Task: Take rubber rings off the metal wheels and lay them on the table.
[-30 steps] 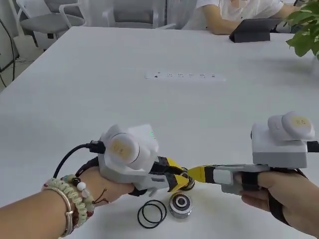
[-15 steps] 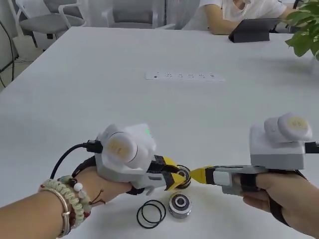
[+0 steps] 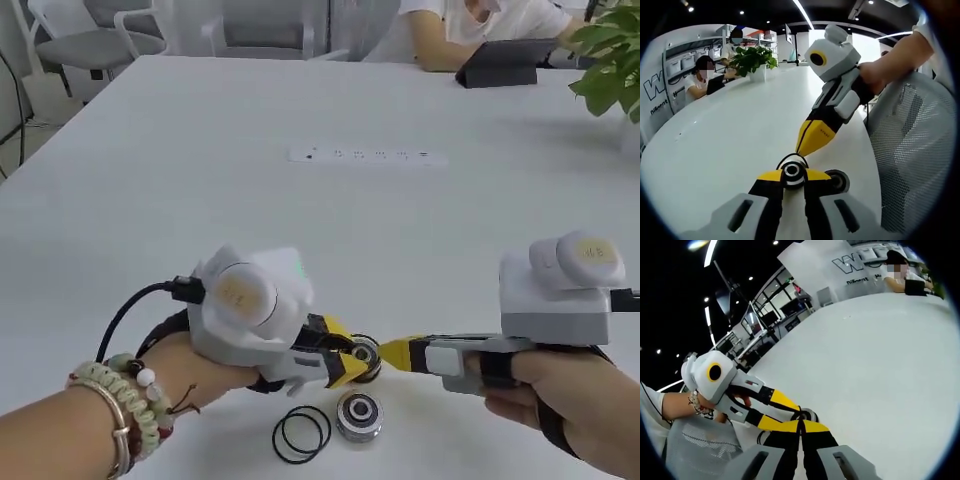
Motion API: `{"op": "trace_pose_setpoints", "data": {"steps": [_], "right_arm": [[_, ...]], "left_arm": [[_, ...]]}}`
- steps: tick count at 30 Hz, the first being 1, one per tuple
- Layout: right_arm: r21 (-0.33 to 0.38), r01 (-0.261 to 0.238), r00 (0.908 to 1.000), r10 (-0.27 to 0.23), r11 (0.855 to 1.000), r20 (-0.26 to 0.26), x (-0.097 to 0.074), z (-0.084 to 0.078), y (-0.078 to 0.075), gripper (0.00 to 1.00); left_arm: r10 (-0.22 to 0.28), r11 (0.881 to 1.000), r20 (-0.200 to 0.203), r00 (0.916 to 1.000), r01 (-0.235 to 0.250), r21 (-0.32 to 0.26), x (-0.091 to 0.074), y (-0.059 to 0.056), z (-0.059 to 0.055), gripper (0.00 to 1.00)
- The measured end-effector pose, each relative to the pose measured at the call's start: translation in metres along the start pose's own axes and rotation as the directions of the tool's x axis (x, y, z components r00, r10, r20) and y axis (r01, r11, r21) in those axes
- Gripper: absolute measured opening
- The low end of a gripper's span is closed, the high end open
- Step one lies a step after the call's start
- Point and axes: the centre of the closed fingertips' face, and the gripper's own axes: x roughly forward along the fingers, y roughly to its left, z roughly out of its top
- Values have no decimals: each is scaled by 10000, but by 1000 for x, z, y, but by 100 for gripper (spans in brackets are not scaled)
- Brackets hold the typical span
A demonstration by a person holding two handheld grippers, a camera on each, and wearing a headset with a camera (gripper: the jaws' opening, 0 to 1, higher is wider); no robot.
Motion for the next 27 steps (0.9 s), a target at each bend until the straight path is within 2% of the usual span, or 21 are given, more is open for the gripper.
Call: {"op": "trace_pose_setpoints", "data": {"steps": [7, 12, 19, 23, 27], "right_arm": [[113, -58, 9993, 54, 9999, 366, -4, 9, 1, 0], [353, -4, 9961, -28, 9994, 887, -10, 22, -5, 0], [714, 54, 9877, -165, 9974, 1552, -20, 38, -10, 0], [884, 61, 9808, -232, 9961, 1935, -25, 46, -9, 0], [986, 55, 9745, -275, 9951, 2225, -30, 53, -7, 0]], "left_arm": [[-189, 9998, 65, 9998, 189, 30, -8, 0, 9, 15], [-151, 9997, 193, 9997, 148, 186, -17, 2, 19, 25], [-430, 9989, 383, 9983, 422, 218, -36, -1, 35, 30], [-644, 9978, 458, 9969, 638, 153, -47, -3, 45, 40], [-843, 9953, 460, 9954, 820, 512, -60, -6, 56, 46]]}}
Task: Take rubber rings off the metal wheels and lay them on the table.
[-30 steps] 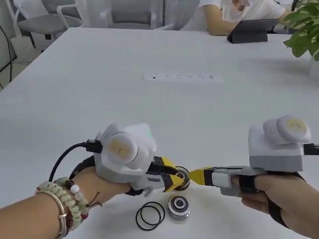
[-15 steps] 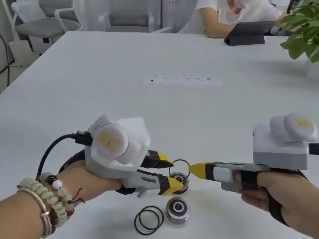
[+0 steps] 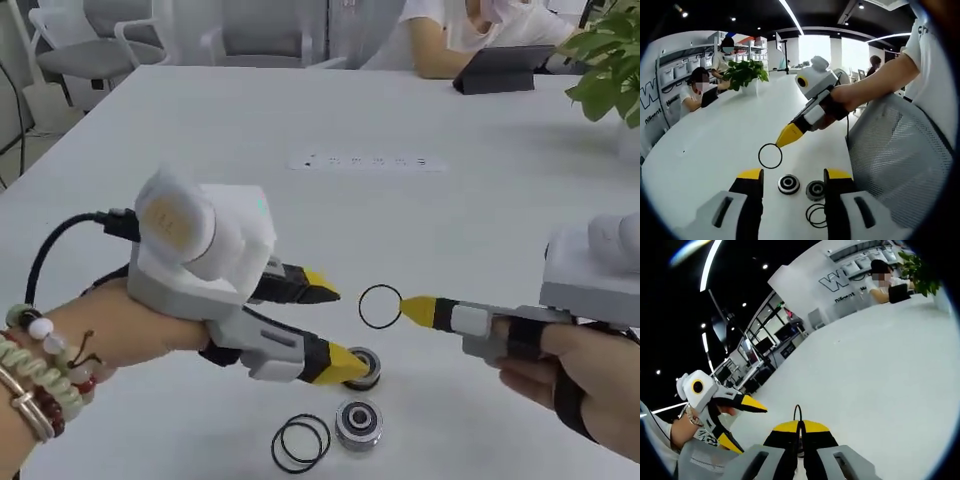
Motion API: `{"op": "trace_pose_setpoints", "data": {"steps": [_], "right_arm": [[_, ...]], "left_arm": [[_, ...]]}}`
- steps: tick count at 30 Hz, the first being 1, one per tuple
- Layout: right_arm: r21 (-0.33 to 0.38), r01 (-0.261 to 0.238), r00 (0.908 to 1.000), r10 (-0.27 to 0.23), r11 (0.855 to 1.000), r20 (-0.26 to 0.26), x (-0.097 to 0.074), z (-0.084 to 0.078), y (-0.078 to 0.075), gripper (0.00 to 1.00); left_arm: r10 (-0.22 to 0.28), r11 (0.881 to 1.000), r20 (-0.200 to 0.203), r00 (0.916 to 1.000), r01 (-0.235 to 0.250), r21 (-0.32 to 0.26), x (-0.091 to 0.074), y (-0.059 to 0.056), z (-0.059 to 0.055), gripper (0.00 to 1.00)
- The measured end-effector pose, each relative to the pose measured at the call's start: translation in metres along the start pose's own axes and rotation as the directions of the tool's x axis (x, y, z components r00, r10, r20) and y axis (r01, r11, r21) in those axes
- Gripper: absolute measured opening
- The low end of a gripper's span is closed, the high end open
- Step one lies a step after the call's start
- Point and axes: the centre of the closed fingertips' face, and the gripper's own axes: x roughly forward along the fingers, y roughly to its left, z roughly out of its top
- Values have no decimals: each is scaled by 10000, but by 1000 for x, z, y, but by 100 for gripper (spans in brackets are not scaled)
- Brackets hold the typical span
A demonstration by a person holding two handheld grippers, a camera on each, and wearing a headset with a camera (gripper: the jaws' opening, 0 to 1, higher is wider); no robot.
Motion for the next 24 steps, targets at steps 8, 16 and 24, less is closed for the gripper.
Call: {"op": "trace_pose_setpoints", "data": {"steps": [8, 16, 24], "right_arm": [[1, -75, 9990, 75, 10000, 436, -4, 12, 6, 0], [114, -225, 9965, 215, 9997, 809, -7, 22, 11, 0], [202, -392, 9925, 366, 9990, 1166, -12, 32, 16, 0]], "left_arm": [[231, 9984, 74, 9997, -234, 513, -35, -3, 14, 53], [815, 9952, -20, 9967, -812, 546, -69, -5, 2, 66], [1511, 9885, 234, 9882, -1510, -43, -93, -4, -9, 71]]}}
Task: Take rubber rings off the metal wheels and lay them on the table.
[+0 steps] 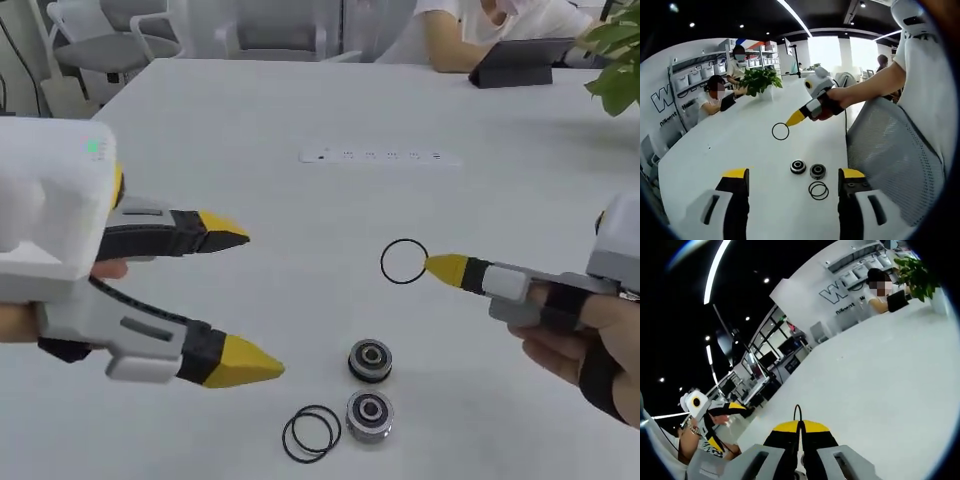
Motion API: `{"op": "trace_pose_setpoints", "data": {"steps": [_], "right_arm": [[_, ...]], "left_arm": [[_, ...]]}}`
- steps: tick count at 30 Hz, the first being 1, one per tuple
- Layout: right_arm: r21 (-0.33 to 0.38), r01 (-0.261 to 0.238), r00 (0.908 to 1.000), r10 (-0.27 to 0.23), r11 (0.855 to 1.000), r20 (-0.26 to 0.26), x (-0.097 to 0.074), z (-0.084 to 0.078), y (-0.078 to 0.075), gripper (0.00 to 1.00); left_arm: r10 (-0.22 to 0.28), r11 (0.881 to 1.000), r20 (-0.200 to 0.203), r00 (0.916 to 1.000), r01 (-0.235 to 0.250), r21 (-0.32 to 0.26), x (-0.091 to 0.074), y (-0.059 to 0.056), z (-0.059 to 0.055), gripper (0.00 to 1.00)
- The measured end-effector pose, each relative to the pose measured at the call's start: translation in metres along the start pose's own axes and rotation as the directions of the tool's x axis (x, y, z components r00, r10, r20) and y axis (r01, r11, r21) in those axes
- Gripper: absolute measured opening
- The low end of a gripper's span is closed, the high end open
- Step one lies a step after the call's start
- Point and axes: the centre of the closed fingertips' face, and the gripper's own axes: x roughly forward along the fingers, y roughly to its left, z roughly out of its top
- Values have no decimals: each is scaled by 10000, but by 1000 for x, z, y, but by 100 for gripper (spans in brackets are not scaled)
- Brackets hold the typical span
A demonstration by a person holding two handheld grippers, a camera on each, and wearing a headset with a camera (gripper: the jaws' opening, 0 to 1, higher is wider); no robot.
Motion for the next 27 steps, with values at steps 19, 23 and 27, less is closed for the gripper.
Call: {"op": "trace_pose_setpoints", "data": {"steps": [19, 23, 27], "right_arm": [[-282, -698, 9976, 699, 9972, 18, -1, 5, 21, 0], [-697, -929, 9955, 913, 9932, -249, 2, 1, 30, 0], [-1044, -1149, 9922, 1091, 9879, -599, 5, -5, 37, 0]], "left_arm": [[748, 9882, -8, 9972, -742, -1337, -25, -12, -33, 83], [816, 9824, -161, 9965, -831, -1674, -27, -16, -45, 82], [856, 9759, -254, 9960, -889, -1994, -29, -21, -55, 82]]}}
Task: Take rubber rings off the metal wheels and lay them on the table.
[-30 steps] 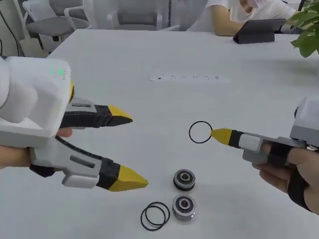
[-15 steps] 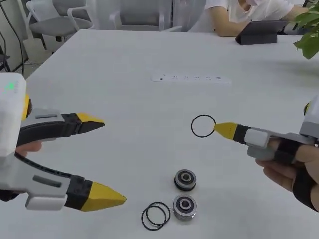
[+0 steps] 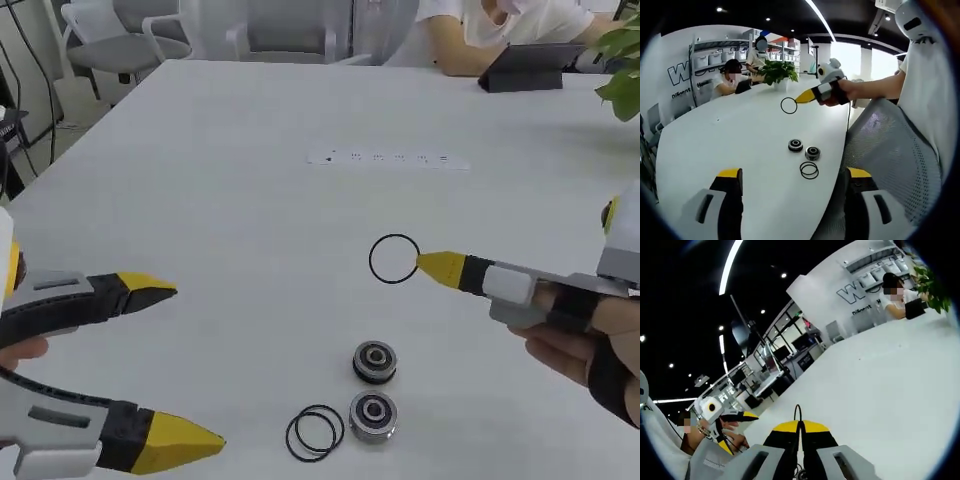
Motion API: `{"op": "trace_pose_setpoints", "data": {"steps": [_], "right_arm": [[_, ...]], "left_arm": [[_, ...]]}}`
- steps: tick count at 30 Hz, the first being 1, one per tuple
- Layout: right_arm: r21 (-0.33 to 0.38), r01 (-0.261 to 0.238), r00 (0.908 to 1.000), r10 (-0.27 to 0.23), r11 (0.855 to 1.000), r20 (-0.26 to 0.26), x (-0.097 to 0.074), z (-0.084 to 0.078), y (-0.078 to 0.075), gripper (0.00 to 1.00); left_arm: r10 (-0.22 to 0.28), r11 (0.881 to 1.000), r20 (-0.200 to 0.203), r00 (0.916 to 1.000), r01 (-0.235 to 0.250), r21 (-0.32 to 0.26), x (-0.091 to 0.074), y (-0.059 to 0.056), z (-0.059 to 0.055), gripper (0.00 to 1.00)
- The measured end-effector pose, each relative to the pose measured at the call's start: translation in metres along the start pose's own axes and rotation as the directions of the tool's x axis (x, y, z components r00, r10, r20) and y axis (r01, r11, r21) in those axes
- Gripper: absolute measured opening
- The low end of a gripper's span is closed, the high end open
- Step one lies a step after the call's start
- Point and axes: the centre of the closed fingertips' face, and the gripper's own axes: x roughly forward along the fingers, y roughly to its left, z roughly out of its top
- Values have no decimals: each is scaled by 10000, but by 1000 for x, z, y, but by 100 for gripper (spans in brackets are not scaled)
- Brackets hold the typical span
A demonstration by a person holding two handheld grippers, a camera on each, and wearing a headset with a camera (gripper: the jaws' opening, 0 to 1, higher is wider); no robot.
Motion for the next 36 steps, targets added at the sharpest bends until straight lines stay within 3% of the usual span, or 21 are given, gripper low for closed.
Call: {"op": "trace_pose_setpoints", "data": {"steps": [5, 10, 22, 30, 36], "right_arm": [[-139, -292, 9994, 289, 9995, -207, 3, -4, 8, 0], [-139, -504, 9982, 499, 9986, -331, 5, -8, 15, 0], [-399, -1031, 9892, 982, 9939, -1089, 14, -29, 34, 0], [-627, -1442, 9704, 1287, 9876, -2044, 20, -55, 46, 0], [-939, -1721, 9472, 1386, 9806, -2892, 24, -79, 50, 0]], "left_arm": [[109, 9992, -243, 9996, -118, -394, 0, -4, -17, 82], [30, 9977, -308, 9995, -51, -683, 0, -9, -27, 81], [15, 9946, -382, 9993, -55, -1039, 2, -16, -37, 81], [17, 9928, -380, 9993, -62, -1196, 2, -18, -40, 81], [-18, 9916, -409, 9992, -35, -1294, 3, -20, -42, 81]]}}
